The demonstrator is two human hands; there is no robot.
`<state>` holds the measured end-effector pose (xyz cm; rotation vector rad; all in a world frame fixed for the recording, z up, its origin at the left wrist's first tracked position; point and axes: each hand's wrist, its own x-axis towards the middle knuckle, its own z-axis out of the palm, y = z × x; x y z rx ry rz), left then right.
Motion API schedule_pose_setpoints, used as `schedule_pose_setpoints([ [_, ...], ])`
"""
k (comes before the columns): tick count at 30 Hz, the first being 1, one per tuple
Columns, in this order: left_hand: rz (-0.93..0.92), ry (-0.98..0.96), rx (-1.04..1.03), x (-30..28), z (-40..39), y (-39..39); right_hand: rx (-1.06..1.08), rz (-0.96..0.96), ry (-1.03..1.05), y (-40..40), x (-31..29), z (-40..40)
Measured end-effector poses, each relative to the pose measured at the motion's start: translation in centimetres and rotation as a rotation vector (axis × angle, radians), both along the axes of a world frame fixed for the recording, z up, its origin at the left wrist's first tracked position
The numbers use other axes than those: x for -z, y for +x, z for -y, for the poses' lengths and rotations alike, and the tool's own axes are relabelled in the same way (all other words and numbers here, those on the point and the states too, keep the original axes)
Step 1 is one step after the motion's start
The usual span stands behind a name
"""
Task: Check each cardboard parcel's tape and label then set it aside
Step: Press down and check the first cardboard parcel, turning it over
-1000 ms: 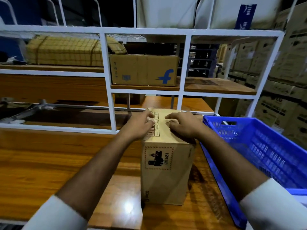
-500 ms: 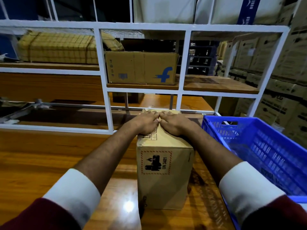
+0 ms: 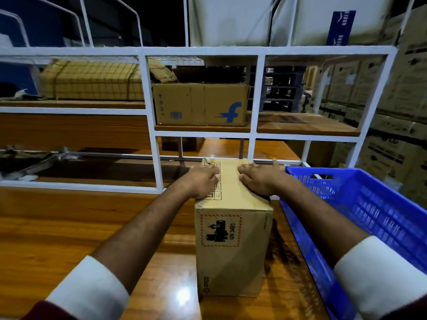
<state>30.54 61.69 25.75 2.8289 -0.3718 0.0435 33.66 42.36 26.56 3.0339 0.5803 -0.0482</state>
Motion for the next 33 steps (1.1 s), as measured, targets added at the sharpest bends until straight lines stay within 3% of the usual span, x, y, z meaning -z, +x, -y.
schedule_pose_setpoints([
  [5, -0.027, 0.059, 0.070, 0.6, 1.1, -1.9, -0.103, -0.016, 0.075, -2.8, 1.1, -0.7],
  [10, -0.006, 0.124, 0.077, 0.5, 1.5, -3.1, -0.075, -0.022, 0.108, -3.5, 1.5, -0.7],
  [14, -0.026, 0.065, 0.063, -0.2, 1.0, -4.8, -0.032, -0.011, 0.045, -4.7, 0.0, 0.3],
  [17, -0.002, -0.012, 0.056, 1.1, 0.0, -6.3, -0.031, -0.052, 0.141, -5.8, 0.7, 1.8],
  [21, 0.066, -0.087, 0.030, 2.8, -0.3, -6.9, -0.072, 0.005, 0.274, -7.4, 2.5, 2.3],
  [26, 0.167, -0.009, 0.051, 2.2, 1.0, -7.8, -0.080, 0.067, 0.217, -8.3, 1.9, 2.0],
  [33, 0.317, 0.105, 0.082, 4.0, 2.8, -9.8, -0.125, 0.148, 0.303, -9.9, 4.3, 1.1],
])
